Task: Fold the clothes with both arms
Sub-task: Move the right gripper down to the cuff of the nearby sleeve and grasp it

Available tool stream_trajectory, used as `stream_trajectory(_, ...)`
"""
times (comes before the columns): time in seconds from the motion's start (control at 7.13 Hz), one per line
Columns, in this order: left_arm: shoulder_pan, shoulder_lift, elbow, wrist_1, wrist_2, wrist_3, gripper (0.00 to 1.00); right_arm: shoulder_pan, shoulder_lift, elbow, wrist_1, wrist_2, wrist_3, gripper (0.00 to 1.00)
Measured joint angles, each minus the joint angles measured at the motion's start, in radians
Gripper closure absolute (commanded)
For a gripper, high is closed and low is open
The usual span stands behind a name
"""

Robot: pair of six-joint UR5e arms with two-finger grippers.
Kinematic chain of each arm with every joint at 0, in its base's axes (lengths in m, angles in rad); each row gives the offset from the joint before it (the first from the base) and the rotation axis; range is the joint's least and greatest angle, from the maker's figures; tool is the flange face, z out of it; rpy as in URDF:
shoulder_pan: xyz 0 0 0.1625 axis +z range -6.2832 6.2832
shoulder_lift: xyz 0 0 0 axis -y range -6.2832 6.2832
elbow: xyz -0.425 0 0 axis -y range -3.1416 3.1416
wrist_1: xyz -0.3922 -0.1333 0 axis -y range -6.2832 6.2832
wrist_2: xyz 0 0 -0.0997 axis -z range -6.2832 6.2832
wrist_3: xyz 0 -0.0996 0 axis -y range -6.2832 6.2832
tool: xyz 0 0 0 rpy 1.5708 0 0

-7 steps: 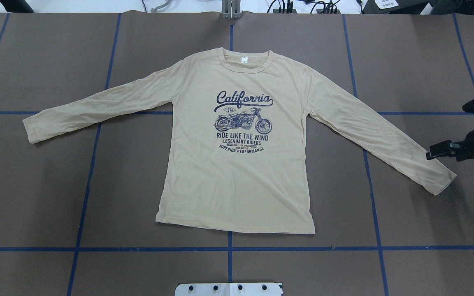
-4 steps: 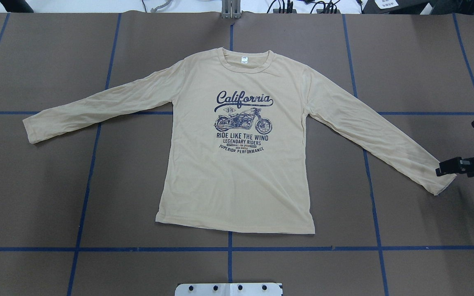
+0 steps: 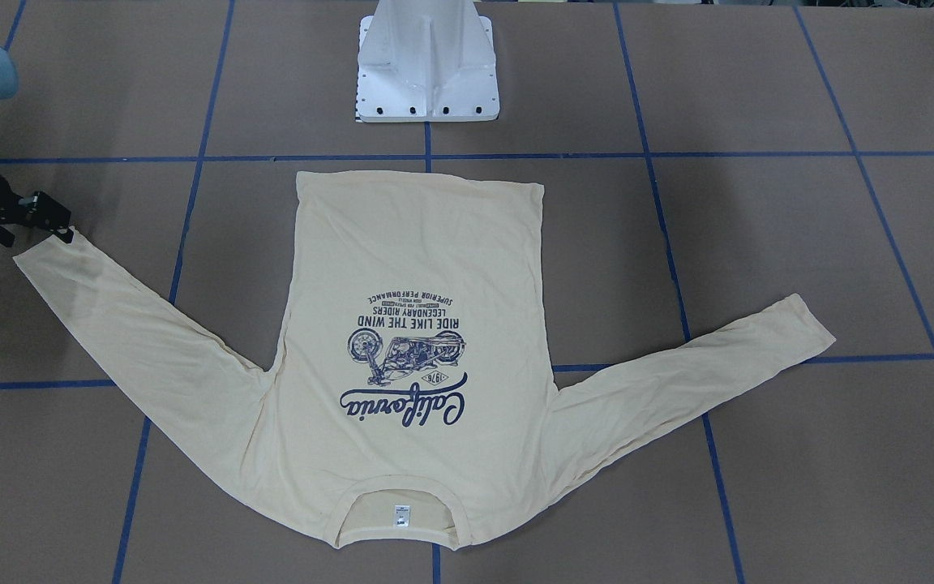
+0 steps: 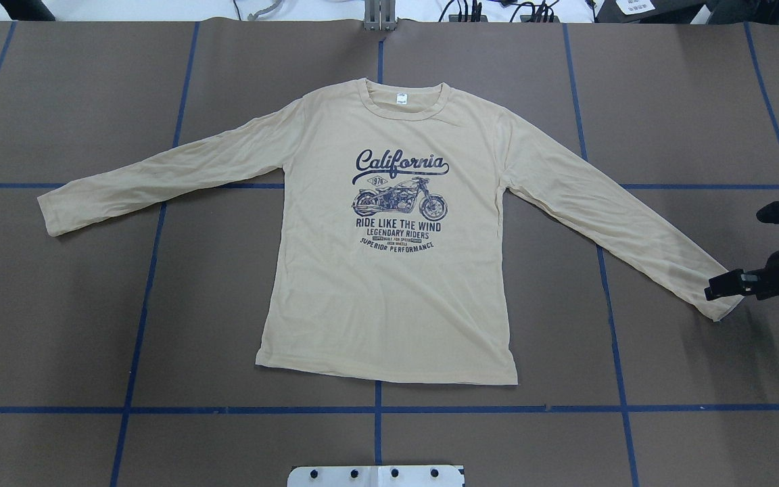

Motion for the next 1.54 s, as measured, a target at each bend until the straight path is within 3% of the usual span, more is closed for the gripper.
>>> stream_trajectory(0.28, 0.0, 0.004, -0.004, -0.001, 0.0, 0.0, 0.0, -0.011, 0.004, -0.019, -0.001, -0.018, 0.0, 0.04)
stream_trajectory(0.42, 0.0, 0.005, -0.005, -0.001, 0.0, 0.0, 0.0, -0.015, 0.01, -0.03, -0.001, -0.022, 0.0, 0.14)
stream_trajectory(0.56, 0.0, 0.005, -0.006, -0.001, 0.0, 0.001, 0.0, -0.018, 0.02, -0.044, -0.001, -0.024, 0.0, 0.36)
stream_trajectory(0.84, -0.001, 0.005, -0.006, -0.001, 0.0, 0.0, 0.0, -0.019, 0.029, -0.056, -0.002, -0.024, -0.002, 0.89)
stream_trajectory(0.98, -0.001, 0.005, -0.004, -0.001, 0.0, 0.001, 0.0, -0.019, 0.03, -0.055, -0.002, -0.022, -0.003, 1.0)
stream_trajectory(1.54, 0.0, 0.005, 0.0, -0.001, 0.0, 0.0, 0.0, -0.018, 0.036, -0.029, 0.007, -0.002, -0.012, 1.0)
